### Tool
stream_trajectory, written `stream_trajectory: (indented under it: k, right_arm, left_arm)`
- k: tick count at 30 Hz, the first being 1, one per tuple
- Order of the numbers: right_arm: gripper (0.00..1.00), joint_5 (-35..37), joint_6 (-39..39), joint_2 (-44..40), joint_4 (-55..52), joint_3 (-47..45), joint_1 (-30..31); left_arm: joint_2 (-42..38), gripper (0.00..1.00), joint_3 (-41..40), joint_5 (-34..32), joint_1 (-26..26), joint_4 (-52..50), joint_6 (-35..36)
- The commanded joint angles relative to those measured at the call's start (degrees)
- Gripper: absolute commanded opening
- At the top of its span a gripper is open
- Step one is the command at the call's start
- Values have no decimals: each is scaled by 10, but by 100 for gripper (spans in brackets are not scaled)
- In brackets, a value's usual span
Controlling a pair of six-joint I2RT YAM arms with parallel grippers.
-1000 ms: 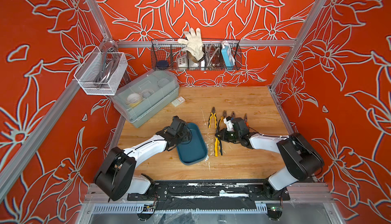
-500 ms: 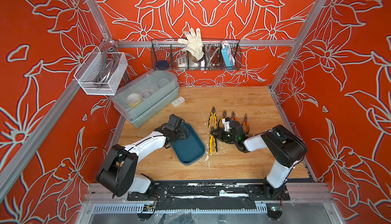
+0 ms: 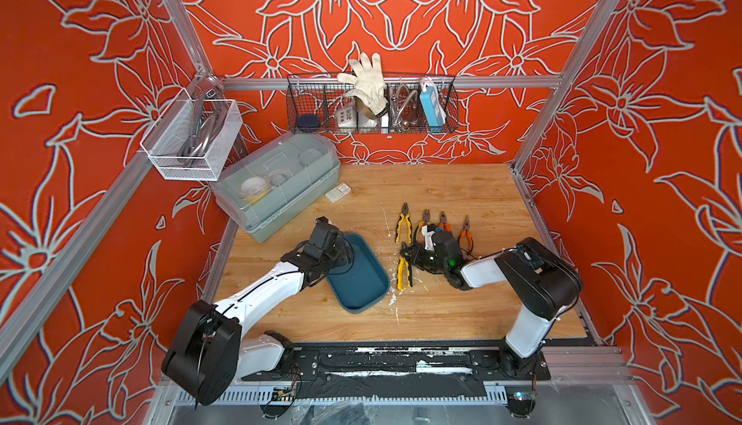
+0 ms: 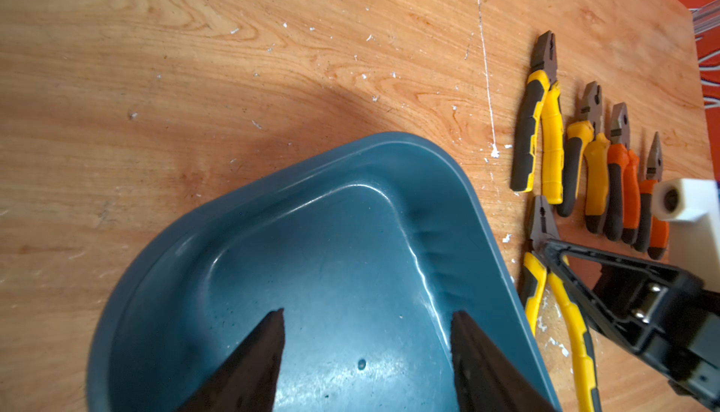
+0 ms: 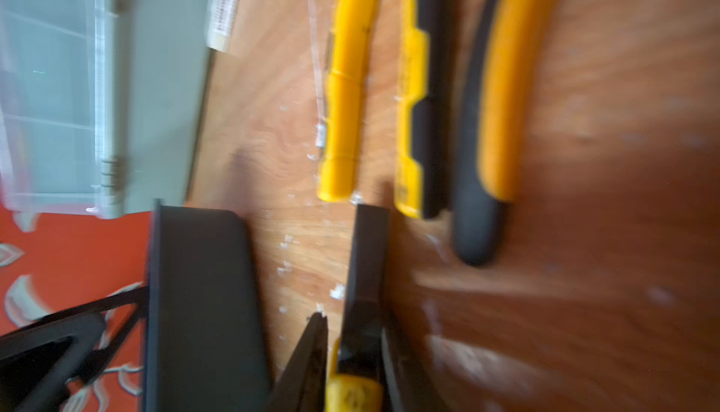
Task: Take the pliers out of the storage box
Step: Adjust the storage box at the center of the board.
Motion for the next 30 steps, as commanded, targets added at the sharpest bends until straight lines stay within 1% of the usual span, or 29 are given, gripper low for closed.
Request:
stream_trajectory:
  k: [1, 6, 9, 10, 13, 15, 16, 18, 20, 21, 22, 24, 26, 27, 29, 30]
  right_arm:
    - [30, 60, -19, -24, -97, -7, 13]
    - [32, 89, -48, -55, -142, -4, 28]
    - [42, 88, -58, -72, -173, 0, 28]
    - [43, 88, -63, -79, -181, 0, 29]
    - [44, 99, -73, -102, -214, 3, 31]
    - [45, 100, -83, -127, -245, 10, 31]
    - [48, 101, -95, -147, -264, 15, 31]
    - [57, 108, -126, -186, -316, 33, 33]
    - [73, 134, -171, -225, -382, 61, 33]
    - [80, 154, -200, -243, -420, 79, 33]
    - [83, 174, -229, -257, -457, 99, 34]
    - [87, 201, -281, -274, -517, 131, 34]
    - [88, 219, -315, -283, -568, 158, 34]
    - [88, 238, -321, -287, -590, 167, 34]
    - [90, 285, -330, -301, -621, 174, 33]
    - [91, 299, -335, -311, -630, 175, 33]
  left_arm:
    - [-1, 68, -3, 7, 1, 13, 7]
    - [16, 68, 9, 21, 1, 10, 9]
    - [22, 68, 11, 20, 2, 10, 9]
    - [21, 68, 13, 26, 1, 9, 9]
    - [10, 69, 10, 33, 1, 13, 13]
    - [-7, 71, -6, 33, 1, 26, 12]
    - [-17, 79, -15, 36, 1, 36, 10]
    - [-35, 98, -27, 48, 0, 55, 10]
    - [-54, 99, -38, 47, -4, 65, 11]
    - [-64, 99, -45, 41, -7, 67, 11]
    - [-73, 99, -50, 36, -8, 69, 10]
    - [-89, 99, -49, 30, -11, 65, 9]
    - [-109, 99, -50, 11, -16, 56, 10]
    - [-120, 99, -55, -12, -19, 49, 7]
    - [-136, 99, -62, -78, -20, 21, -12]
    - [-159, 99, -61, -108, -20, 4, -22]
